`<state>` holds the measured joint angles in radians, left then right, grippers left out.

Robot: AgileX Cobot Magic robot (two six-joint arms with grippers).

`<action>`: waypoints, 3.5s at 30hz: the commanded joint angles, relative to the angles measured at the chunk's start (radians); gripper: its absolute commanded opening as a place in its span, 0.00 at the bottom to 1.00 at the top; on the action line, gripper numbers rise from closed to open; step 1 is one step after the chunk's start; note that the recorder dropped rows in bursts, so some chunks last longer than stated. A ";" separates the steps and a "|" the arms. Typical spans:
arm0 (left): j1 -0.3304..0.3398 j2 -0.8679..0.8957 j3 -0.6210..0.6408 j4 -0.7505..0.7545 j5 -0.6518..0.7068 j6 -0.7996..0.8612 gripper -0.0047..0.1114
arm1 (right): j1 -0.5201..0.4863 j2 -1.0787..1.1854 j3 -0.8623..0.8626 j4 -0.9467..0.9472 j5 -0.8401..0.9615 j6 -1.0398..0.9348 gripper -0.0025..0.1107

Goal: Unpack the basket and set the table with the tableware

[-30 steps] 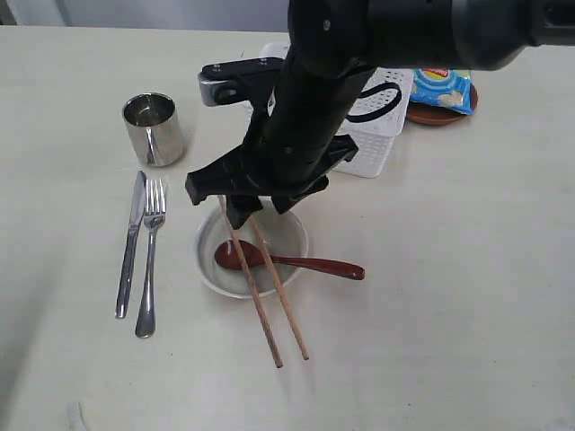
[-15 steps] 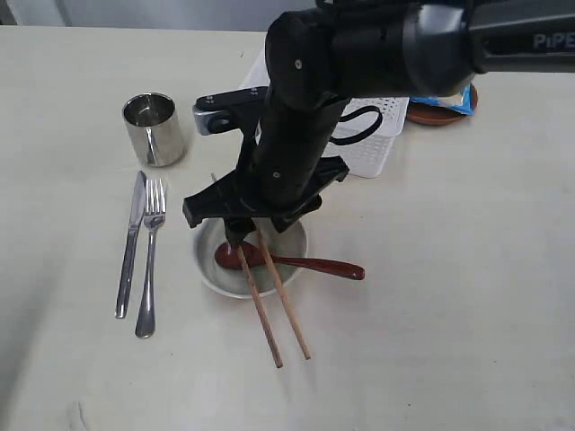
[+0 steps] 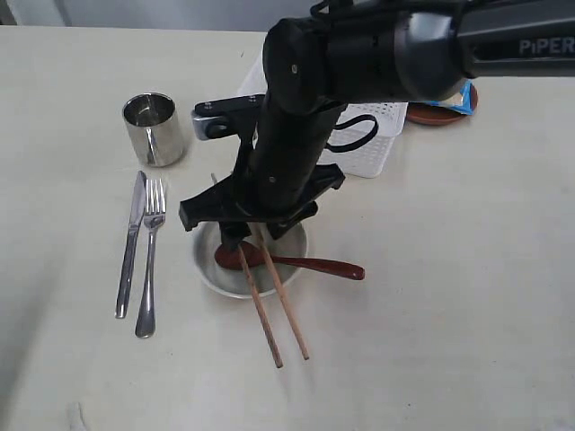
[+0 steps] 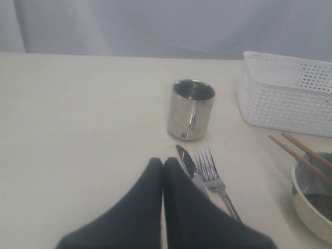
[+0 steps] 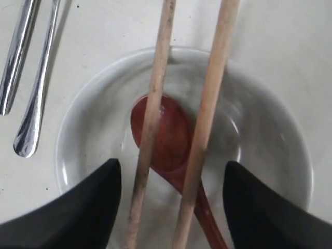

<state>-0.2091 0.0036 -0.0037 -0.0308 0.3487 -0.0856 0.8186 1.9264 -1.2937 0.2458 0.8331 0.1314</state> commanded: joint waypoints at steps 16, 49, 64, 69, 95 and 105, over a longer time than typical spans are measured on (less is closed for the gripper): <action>-0.005 -0.004 0.004 0.001 -0.002 0.003 0.04 | 0.020 0.026 -0.006 -0.036 -0.039 -0.015 0.52; -0.005 -0.004 0.004 0.001 -0.002 0.003 0.04 | 0.020 0.024 -0.008 -0.095 -0.022 -0.044 0.37; -0.005 -0.004 0.004 0.001 -0.002 0.003 0.04 | 0.020 0.000 -0.008 -0.097 -0.021 -0.121 0.37; -0.005 -0.004 0.004 0.001 -0.002 0.003 0.04 | 0.020 0.000 -0.008 -0.097 -0.021 -0.121 0.37; -0.005 -0.004 0.004 0.001 -0.002 0.003 0.04 | 0.020 -0.120 -0.018 -0.091 0.038 -0.121 0.37; -0.005 -0.004 0.004 0.001 -0.002 0.003 0.04 | -0.071 -0.359 -0.113 -0.450 0.119 -0.014 0.37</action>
<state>-0.2091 0.0036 -0.0037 -0.0308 0.3487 -0.0856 0.8043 1.5894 -1.4023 -0.0880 0.8983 0.0632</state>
